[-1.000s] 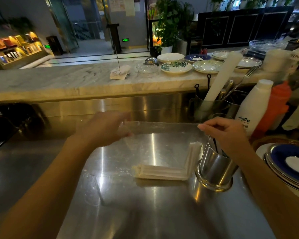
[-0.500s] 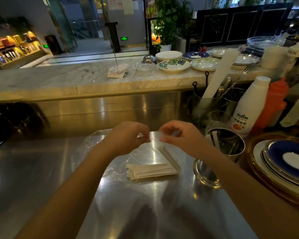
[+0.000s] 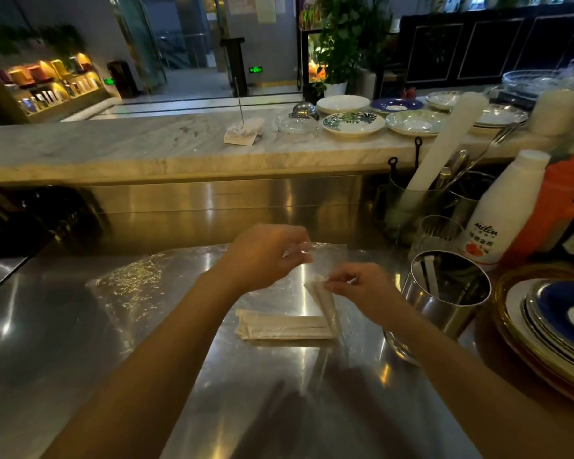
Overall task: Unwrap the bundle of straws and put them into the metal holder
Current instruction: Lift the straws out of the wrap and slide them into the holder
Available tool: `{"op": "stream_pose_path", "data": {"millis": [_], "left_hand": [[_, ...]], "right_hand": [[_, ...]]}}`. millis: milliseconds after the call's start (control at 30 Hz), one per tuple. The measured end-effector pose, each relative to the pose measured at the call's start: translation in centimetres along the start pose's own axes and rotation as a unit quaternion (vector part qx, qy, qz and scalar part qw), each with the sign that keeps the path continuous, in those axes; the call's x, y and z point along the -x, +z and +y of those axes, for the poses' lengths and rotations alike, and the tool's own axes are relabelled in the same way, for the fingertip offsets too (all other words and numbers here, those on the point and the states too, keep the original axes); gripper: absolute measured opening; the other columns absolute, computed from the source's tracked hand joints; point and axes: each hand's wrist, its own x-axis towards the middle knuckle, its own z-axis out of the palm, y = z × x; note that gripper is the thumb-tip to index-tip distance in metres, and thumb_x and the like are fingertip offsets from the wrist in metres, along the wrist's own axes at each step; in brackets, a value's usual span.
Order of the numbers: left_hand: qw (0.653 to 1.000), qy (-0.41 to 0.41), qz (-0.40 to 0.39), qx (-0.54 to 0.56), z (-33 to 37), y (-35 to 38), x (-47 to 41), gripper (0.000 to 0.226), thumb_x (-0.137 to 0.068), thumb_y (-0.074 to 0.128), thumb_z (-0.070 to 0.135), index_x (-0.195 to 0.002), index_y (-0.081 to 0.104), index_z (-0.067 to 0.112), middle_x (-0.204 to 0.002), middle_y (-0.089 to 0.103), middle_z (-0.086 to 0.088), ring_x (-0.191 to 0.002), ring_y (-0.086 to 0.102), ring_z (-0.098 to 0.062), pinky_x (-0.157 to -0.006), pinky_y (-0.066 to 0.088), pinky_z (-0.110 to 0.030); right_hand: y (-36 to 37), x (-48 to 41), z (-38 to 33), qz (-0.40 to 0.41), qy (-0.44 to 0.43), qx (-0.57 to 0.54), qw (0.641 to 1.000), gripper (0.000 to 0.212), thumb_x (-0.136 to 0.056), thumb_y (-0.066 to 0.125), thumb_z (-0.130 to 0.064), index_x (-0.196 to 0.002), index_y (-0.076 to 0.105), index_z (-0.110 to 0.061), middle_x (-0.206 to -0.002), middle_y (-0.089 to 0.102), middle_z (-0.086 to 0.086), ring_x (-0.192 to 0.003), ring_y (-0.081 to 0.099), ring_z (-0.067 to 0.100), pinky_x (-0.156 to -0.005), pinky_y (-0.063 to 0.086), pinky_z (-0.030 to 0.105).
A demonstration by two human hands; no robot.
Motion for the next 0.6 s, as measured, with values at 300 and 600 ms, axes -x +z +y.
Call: {"op": "stream_pose_path", "data": {"millis": [300, 600], "left_hand": [[0.985, -0.130, -0.039, -0.102, -4.9, -2.8, 1.9, 0.029, -0.082, 0.066, 0.031, -0.108, 0.059, 0.022, -0.107, 0.065, -0.003, -0.084, 0.056, -0.015, -0.070, 0.041, -0.028], [0.991, -0.099, -0.043, -0.084, -5.1, -1.3, 3.3, 0.007, -0.088, 0.057, 0.025, -0.089, 0.062, 0.020, -0.079, 0.059, 0.005, -0.071, 0.054, -0.012, -0.058, 0.039, -0.025]], "right_hand": [[1.9, -0.2, 0.3, 0.015, -0.031, 0.000, 0.999, 0.014, -0.079, 0.067, -0.018, -0.070, 0.062, -0.008, -0.063, 0.057, -0.004, -0.060, 0.050, 0.008, -0.060, 0.042, 0.020], [6.8, -0.9, 0.8, -0.131, -0.041, 0.129, 0.982, 0.019, -0.087, 0.053, -0.008, -0.091, 0.071, -0.013, -0.076, 0.062, -0.006, -0.058, 0.049, 0.000, -0.058, 0.040, 0.012]]}}
